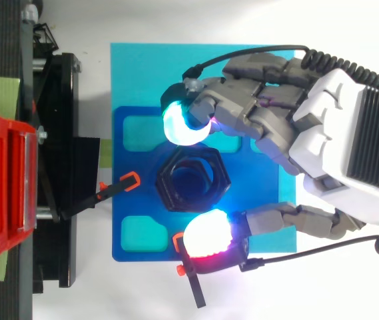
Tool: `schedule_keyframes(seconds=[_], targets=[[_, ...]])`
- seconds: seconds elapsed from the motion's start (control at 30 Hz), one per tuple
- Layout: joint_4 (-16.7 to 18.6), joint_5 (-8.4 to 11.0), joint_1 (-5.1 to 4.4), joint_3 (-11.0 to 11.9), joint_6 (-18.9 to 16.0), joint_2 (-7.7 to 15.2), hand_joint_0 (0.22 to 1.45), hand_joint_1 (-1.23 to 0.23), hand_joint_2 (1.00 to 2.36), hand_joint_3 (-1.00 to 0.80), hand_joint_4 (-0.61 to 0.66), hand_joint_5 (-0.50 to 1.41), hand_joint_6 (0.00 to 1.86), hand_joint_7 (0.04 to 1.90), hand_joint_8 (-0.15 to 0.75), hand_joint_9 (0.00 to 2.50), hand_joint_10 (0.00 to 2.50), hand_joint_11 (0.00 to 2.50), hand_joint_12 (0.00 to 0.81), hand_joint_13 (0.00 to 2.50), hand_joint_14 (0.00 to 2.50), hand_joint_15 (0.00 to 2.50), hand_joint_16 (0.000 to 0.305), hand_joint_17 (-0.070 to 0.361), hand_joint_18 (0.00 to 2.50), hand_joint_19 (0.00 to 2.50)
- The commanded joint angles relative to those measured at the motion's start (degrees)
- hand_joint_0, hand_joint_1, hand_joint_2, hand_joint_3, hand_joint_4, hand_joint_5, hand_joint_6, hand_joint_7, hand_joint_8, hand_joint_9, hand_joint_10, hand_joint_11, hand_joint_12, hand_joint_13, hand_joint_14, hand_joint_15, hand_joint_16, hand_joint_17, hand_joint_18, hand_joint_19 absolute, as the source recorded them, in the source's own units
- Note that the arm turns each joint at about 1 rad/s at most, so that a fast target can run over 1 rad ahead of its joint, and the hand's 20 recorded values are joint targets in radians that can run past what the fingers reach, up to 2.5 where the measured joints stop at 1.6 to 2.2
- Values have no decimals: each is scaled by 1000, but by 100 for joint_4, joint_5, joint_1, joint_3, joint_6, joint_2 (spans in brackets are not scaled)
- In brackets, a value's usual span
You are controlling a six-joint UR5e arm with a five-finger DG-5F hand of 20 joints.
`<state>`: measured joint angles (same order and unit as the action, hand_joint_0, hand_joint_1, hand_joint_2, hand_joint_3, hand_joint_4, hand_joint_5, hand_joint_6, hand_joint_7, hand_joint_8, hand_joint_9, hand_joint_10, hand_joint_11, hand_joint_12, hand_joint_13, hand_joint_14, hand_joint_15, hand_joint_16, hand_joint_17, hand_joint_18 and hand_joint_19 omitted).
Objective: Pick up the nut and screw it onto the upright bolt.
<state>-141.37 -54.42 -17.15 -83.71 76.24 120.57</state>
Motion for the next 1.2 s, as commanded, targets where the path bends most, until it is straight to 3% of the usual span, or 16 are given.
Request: schedule_keyframes(seconds=[0.0,0.4,1.17], targets=[[30,1,-16,-5,31,2,633,-658,1000,-500,266,-108,500,1342,323,947,10,295,337,841,8,205,38,86,634,305],[144,10,-87,-5,128,2,632,-657,1000,-500,265,-107,500,1338,324,951,10,296,339,843,8,202,38,86,637,304],[118,-43,-104,4,365,2,632,-657,1000,-500,264,-107,500,1344,322,949,11,287,338,846,8,203,38,86,639,301]])
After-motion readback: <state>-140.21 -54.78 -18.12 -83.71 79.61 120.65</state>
